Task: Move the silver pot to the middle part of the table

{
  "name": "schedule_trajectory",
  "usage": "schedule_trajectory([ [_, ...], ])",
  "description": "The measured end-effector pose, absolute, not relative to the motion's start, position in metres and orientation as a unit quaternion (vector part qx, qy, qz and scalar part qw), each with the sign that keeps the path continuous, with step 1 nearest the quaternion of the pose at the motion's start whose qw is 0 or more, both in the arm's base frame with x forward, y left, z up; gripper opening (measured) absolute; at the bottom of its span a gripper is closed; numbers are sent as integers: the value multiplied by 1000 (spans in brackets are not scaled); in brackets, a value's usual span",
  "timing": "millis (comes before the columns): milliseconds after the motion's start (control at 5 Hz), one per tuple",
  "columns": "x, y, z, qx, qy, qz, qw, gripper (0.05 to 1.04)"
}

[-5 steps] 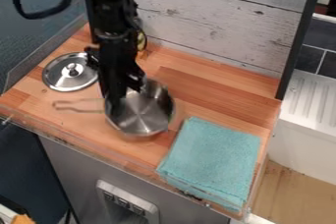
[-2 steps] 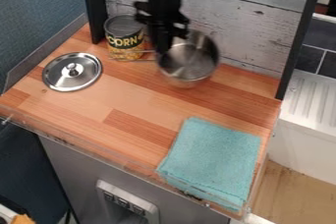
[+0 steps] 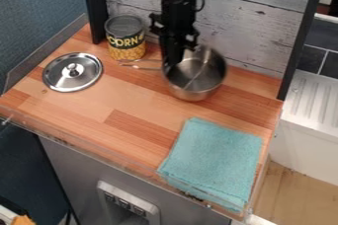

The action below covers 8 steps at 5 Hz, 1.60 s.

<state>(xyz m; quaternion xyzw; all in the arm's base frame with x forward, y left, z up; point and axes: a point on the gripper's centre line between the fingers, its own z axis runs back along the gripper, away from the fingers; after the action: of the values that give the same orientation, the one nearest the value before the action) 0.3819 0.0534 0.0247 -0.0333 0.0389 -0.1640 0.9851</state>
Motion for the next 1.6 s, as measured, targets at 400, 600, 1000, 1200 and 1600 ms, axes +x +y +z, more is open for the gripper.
schedule_trajectory([
  [400, 355, 100, 33, -25, 73, -139, 987, 282],
  [600, 361, 91, 31, -21, 57, -151, 987, 564],
  [1000, 363, 93, 30, -17, -5, -138, 990, 1013],
  [1200, 364, 94, 32, -5, -32, -86, 996, 1009],
  [1600, 360, 92, 32, -2, -19, -54, 998, 1001],
])
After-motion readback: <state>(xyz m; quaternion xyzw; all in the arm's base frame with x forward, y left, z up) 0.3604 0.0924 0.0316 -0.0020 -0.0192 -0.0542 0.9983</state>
